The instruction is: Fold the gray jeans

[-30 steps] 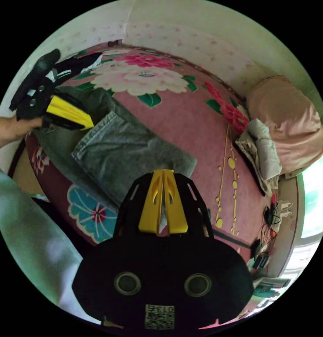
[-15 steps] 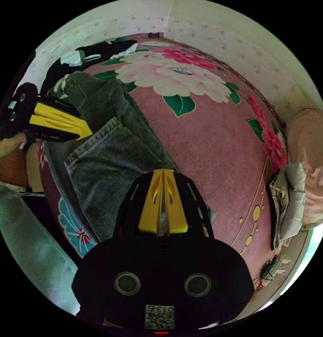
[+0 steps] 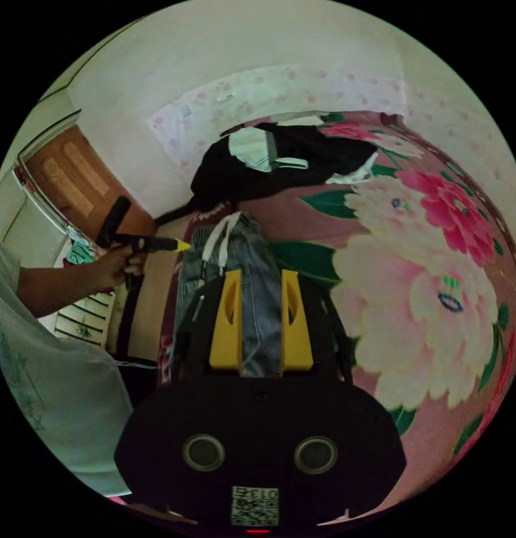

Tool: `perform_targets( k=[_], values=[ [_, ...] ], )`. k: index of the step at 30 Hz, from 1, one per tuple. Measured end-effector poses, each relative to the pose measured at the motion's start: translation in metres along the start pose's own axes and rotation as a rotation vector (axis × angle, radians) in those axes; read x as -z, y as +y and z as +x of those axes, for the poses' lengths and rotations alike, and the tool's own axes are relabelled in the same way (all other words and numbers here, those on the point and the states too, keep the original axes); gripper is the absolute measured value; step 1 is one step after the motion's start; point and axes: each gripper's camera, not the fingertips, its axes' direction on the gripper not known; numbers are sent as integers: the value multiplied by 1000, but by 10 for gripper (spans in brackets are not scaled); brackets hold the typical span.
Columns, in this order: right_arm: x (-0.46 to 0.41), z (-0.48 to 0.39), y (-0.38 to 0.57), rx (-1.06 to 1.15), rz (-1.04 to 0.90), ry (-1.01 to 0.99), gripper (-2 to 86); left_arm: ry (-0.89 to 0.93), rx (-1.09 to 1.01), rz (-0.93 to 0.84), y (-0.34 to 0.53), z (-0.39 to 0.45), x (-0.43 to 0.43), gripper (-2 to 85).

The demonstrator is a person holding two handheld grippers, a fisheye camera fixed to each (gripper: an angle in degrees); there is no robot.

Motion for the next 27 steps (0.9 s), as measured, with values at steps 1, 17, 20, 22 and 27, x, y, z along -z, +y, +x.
perform_targets(
  k=[1,17,20,22,27],
  values=[
    [-11,0,-16,18,-14,-17,109,9,-2,-12,-3,-8,-4,178],
    [-245,20,-170,58,-672,-179,80,167,205,-184,-19,-86,-44,97],
    [-226,2,-158,201,-613,-89,74,311,208,-191,-16,-88,-44,74],
    [-201,-4,-149,267,-551,-76,74,423,193,-165,-9,-83,-34,71],
    [-59,-5,-89,396,-221,-157,74,510,-156,-64,28,22,37,71]
  ],
)
